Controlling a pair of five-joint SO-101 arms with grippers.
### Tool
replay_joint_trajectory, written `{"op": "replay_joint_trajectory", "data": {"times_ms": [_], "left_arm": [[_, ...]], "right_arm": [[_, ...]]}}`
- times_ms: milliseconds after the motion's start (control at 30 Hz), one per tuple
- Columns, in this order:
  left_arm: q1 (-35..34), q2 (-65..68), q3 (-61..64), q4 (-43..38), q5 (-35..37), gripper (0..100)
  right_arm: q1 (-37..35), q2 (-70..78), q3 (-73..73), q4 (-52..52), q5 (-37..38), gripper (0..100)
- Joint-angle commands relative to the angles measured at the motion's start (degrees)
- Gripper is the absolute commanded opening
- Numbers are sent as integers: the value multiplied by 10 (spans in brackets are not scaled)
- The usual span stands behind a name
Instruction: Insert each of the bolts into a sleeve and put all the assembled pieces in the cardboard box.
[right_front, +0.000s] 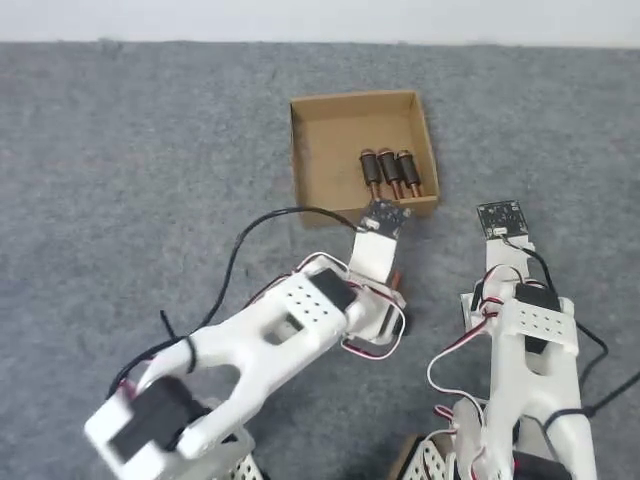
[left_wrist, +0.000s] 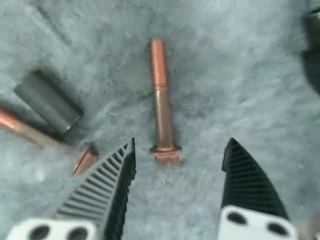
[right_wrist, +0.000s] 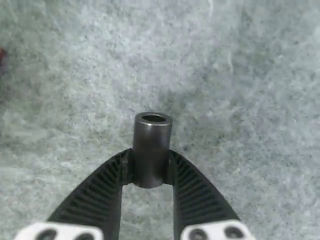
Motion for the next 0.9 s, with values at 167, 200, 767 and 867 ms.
{"op": "replay_joint_trajectory", "data": {"times_ms": [167,200,767,867], "left_arm": [[1,92,-63,-21,-31,268],[1,95,-66,-17,-32,268],[-44,96,-79,16,-29,224],[-43,92,-94,18,-31,118]], "right_arm": [[7,-15,-3,-7,-3,6],[7,-15,-3,-7,-3,6],[8,-15,-3,-5,-3,6],[8,-15,-3,-5,-3,6]]}}
